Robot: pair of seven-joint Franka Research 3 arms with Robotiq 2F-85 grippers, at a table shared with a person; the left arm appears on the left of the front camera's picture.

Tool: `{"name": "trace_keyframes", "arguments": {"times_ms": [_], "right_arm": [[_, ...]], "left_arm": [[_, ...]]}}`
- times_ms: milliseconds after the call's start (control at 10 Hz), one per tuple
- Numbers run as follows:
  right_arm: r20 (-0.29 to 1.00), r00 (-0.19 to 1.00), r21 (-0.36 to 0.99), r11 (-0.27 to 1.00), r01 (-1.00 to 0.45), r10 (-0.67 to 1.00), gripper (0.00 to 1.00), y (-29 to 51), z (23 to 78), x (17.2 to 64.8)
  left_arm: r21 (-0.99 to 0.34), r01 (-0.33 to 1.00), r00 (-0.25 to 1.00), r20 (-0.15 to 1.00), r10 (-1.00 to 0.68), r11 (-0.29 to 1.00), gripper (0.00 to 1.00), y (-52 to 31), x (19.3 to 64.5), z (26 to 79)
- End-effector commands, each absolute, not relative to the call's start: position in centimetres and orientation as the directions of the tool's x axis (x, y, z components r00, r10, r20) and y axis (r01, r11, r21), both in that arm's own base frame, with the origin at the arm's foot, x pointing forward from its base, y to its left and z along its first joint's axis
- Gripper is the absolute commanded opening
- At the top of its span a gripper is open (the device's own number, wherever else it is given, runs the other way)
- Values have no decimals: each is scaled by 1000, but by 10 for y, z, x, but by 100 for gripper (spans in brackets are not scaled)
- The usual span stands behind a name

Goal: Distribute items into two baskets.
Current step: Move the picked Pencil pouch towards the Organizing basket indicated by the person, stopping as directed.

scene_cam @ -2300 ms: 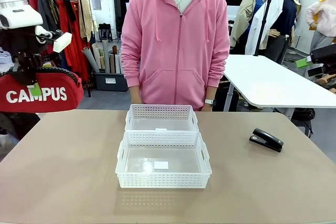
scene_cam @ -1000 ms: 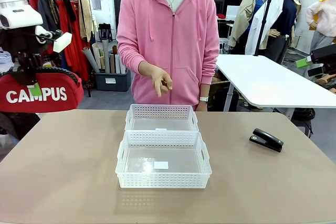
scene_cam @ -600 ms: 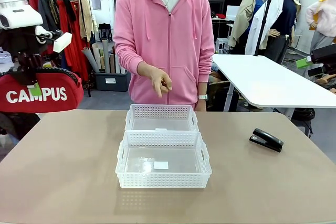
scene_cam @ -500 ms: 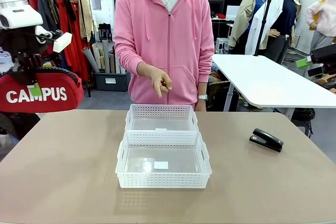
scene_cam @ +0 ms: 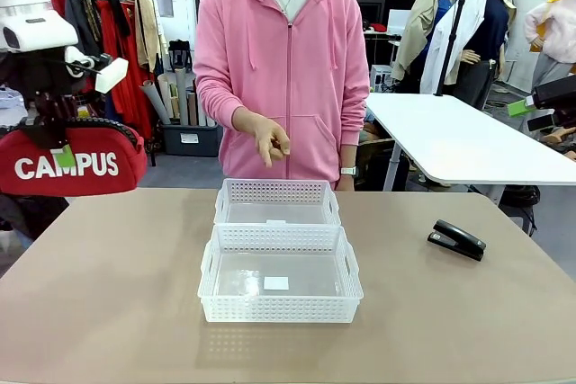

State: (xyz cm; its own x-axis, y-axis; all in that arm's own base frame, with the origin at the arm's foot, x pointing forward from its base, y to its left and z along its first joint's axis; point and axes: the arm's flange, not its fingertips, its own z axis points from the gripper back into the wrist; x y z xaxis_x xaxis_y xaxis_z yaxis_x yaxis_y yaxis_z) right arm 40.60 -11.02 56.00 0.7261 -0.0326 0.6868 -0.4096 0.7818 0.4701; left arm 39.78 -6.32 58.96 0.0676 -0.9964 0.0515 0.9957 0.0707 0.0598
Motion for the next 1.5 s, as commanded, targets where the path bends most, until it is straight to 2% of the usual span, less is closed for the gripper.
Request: {"name": "trace_keyframes", "arguments": {"times_ms": [0, 300, 700, 1400], "right_arm": [[694, 719, 476, 772, -420, -37, 100, -110, 561, 407], [694, 719, 476, 772, -420, -37, 100, -110, 561, 407], [694, 719, 476, 772, -420, -37, 100, -110, 561, 407], [694, 719, 476, 772, -420, -37, 100, -110, 561, 407]], "left_arm": [[79, 995, 59, 54, -997, 63, 0, -67, 381, 581], [95, 995, -8, 51, -999, -3, 0, -90, 359, 560], [86, 994, 59, 52, -997, 64, 0, -122, 361, 538], [103, 994, 14, 111, -994, 25, 0, -189, 359, 494]]}}
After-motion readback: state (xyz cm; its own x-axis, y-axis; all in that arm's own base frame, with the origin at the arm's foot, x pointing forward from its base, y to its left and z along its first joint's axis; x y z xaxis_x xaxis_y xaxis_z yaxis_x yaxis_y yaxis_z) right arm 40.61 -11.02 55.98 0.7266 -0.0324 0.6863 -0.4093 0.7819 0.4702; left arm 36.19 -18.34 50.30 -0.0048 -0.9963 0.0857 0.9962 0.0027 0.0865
